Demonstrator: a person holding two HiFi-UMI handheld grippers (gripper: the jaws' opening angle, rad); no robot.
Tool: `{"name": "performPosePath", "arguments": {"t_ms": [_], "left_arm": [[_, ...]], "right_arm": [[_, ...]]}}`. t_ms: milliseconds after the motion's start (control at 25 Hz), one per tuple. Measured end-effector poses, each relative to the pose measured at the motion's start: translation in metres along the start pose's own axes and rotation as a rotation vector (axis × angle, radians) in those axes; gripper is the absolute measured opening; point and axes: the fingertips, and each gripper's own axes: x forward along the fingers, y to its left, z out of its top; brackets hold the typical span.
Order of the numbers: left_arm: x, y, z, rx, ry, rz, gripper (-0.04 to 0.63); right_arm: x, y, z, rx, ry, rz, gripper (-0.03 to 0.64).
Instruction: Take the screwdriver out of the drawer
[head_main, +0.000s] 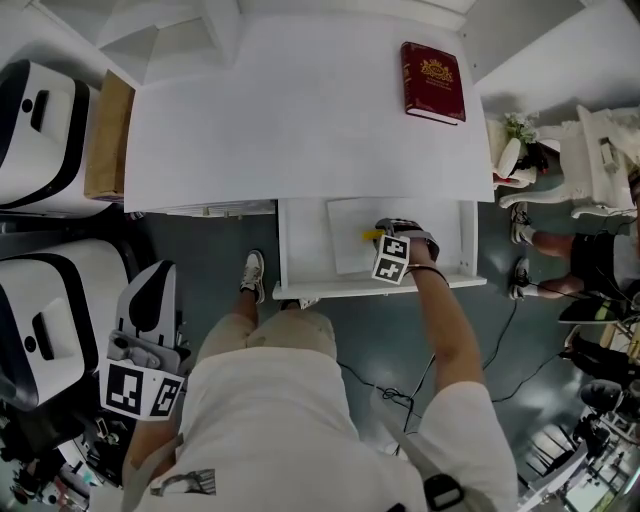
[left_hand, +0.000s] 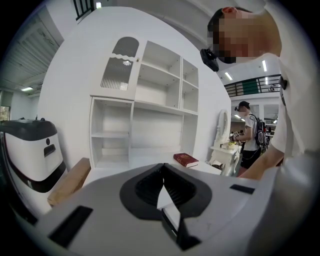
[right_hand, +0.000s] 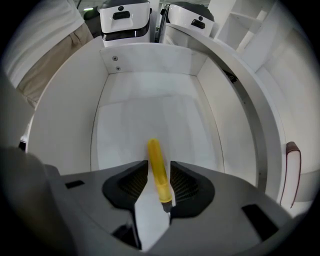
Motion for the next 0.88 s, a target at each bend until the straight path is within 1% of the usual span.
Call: {"name": "performPosePath", "arguments": {"t_ms": [160,360,640,760,880], "left_arm": [[0.007,0.002,-0.002,-0.003,0.014,-0.028,0.015],[0.021,0.008,-0.008,-0.008,0.038,-0.089,0.017],[0.042,0.024,-0.01,-0.004,0.043,-0.158,0.015],[0.042,0.032,-0.014,-0.006,0.058,-0.177,0.017],[0.046,0.041,-0.016,-0.002,0.069,-0.198,0.017]], "right_arm": [[0.0,-0.002,0.0,0.012,0.006,0.004,0.15],[0.0,-0.002,0.0,0.028,0.032,0.013,0.149],[0.006,0.003,0.002,-0.008,0.13,0.092,0.101],[0.007,0.005,0.003,0.003,0.15,0.118,0.097],[0.006,0.005,0.003,0.02,0.176,0.125,0.097]]}}
